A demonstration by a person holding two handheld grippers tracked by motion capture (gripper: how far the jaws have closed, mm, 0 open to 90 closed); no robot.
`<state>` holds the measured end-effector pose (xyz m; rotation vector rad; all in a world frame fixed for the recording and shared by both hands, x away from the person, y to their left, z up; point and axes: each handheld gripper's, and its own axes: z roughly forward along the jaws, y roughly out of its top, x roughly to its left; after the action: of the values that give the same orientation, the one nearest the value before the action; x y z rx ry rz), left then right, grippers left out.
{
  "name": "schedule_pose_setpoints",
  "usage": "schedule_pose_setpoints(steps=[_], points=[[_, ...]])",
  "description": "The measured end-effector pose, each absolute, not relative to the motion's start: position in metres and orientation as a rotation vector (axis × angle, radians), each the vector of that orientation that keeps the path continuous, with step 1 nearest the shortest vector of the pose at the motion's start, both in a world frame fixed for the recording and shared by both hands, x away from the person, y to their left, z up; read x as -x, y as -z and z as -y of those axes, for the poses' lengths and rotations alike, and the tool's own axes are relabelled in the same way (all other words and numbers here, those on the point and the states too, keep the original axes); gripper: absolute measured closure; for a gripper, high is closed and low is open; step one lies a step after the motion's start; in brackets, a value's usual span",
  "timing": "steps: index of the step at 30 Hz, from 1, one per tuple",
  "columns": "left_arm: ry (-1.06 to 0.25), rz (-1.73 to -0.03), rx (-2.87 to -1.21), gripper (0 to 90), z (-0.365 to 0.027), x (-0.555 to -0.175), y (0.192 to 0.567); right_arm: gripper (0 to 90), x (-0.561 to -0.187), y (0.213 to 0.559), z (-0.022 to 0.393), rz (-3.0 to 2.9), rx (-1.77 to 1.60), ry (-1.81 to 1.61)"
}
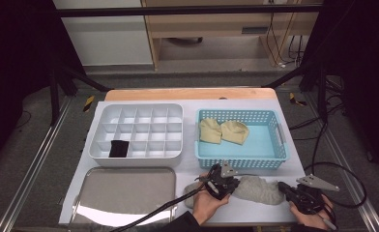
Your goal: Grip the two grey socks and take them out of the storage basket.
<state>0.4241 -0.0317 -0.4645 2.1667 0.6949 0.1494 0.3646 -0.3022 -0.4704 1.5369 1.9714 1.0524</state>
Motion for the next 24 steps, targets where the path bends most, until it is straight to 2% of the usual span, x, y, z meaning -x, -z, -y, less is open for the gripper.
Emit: schedule_pose_setpoints(steps=[6, 12, 24], points=[[-0.163, -0.672, -2.109, 87.4, 0.009, -0.410, 0.439, 88.6, -0.355, 0.444, 0.294, -1.947, -1.456, -1.127], [-0.208, -0.698, -2.061, 87.3, -0.038, -0.398, 0.420, 88.5, -0.354, 0.427, 0.266, -1.994, -1.356, -1.234], [-0.208, -0.807, -2.051, 86.9, -0.106, -0.377, 0.440, 88.5, -0.374, 0.430, 0.204, -2.183, -1.217, -1.252]])
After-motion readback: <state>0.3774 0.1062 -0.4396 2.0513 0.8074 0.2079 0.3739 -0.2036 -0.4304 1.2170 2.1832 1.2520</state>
